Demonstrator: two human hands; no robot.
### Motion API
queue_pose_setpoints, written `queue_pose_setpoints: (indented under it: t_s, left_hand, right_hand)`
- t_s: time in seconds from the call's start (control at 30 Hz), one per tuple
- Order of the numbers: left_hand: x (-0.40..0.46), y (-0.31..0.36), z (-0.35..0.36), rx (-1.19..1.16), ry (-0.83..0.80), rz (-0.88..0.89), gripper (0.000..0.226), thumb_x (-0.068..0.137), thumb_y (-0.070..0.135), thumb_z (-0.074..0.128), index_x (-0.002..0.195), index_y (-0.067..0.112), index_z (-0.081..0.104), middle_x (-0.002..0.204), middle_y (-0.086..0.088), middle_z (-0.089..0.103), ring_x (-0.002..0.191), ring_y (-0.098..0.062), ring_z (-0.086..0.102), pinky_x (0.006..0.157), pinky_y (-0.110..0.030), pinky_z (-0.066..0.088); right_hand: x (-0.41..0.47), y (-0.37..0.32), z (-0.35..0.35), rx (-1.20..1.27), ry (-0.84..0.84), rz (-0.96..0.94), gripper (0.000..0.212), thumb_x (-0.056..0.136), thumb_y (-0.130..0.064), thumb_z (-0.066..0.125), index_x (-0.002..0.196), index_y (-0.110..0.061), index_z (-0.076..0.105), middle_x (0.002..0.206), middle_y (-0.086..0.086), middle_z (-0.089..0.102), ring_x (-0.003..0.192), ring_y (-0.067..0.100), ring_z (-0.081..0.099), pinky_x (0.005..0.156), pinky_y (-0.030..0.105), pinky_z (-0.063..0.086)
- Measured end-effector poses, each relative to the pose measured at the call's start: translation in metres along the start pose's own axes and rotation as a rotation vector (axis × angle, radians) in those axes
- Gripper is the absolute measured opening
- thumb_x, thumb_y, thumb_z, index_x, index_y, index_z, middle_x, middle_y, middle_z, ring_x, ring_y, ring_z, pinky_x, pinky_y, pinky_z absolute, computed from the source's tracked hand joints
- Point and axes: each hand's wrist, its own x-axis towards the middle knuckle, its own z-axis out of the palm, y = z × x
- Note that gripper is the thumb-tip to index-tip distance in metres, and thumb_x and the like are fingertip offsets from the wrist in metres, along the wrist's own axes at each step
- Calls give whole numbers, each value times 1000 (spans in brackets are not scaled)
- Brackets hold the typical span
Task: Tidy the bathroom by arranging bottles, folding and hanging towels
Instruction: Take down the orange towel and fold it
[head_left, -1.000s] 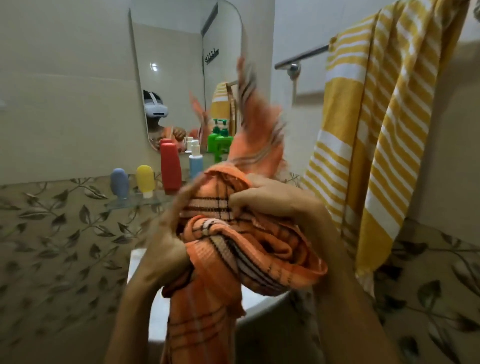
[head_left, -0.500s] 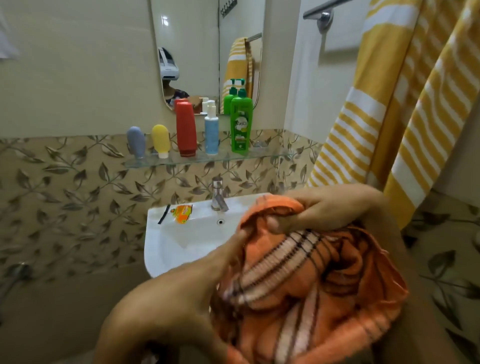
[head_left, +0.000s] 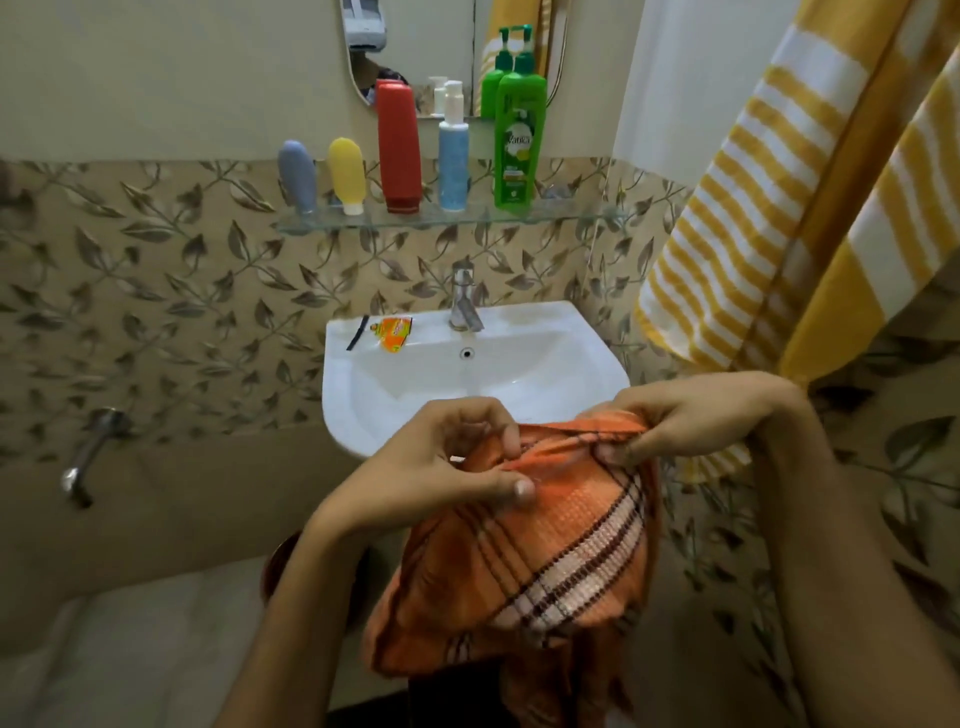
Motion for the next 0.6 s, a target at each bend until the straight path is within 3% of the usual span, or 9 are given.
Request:
queue_pose_setpoints:
  t_s: [0.07,0.13,0.23,0.3,0.37,0.4,0.47,0.57,0.6]
  left_hand:
    - [-2,-9,8,-3,24,-13,22,72,21,78,79,22,57,72,7,58,61,-5,53,55,-15,42]
    - [1,-15,17,-9,52,-46,25,75,22,76,86,19,54,77,4,63,67,-11,58,58,-23,50]
    - [6,-21,31,-45,110,-84,28,76,22,74,93,16,53,86,-6,70,76,-18,65,71,-38,56]
    - [7,-27,36,-50,102,-98,32,76,22,75,98,18,53,85,-8,70,73,-17,65,69,-35,56]
    - [5,-37,36,-33,3,-152,35,77,23,74,104,20,53,79,-2,68,68,-12,62,63,-25,54]
    - [4,-42,34,-12,-72,-181,35,78,23,73,106,19,54,78,2,65,68,-9,60,64,-22,51]
    - [0,-53,33,-10,-242,-217,29,80,18,68,107,12,58,86,2,64,78,-9,60,72,-23,49]
    - [-11,-76,31,-78,-415,-298,12,87,11,62,98,7,64,81,3,70,76,-6,64,71,-21,53]
    - [-16,-84,29,-75,-423,-346,14,88,13,61,96,2,64,79,-3,71,73,-8,64,69,-25,54]
  right_hand:
    - [0,15,11,52,53,-29,14,95,-19,53,105,-16,62,111,10,61,102,21,58,94,28,42]
    - [6,24,24,145,81,-51,21,90,-2,54,99,-17,64,104,6,65,99,19,59,89,33,44]
    - [23,30,51,445,149,-60,39,74,5,49,109,-4,63,110,21,64,106,35,58,90,44,47]
    - [30,34,68,661,150,-71,52,69,-1,45,110,-21,68,113,5,70,107,20,64,88,29,52]
    - [31,36,81,633,184,-123,28,83,-10,48,99,-14,70,97,-4,72,89,10,67,76,18,50]
    - [29,37,84,601,238,-151,19,92,-16,51,89,-7,68,82,-5,68,75,7,64,68,15,47]
    - [23,41,91,650,416,-221,25,93,-20,51,73,-12,64,65,-8,60,59,1,55,57,11,42]
    - [8,51,92,1017,727,-332,31,95,-21,44,73,-18,65,66,-5,65,61,6,61,58,16,51]
    - [2,55,89,1135,835,-336,34,97,-21,41,76,-17,68,68,-4,68,64,7,65,62,18,54]
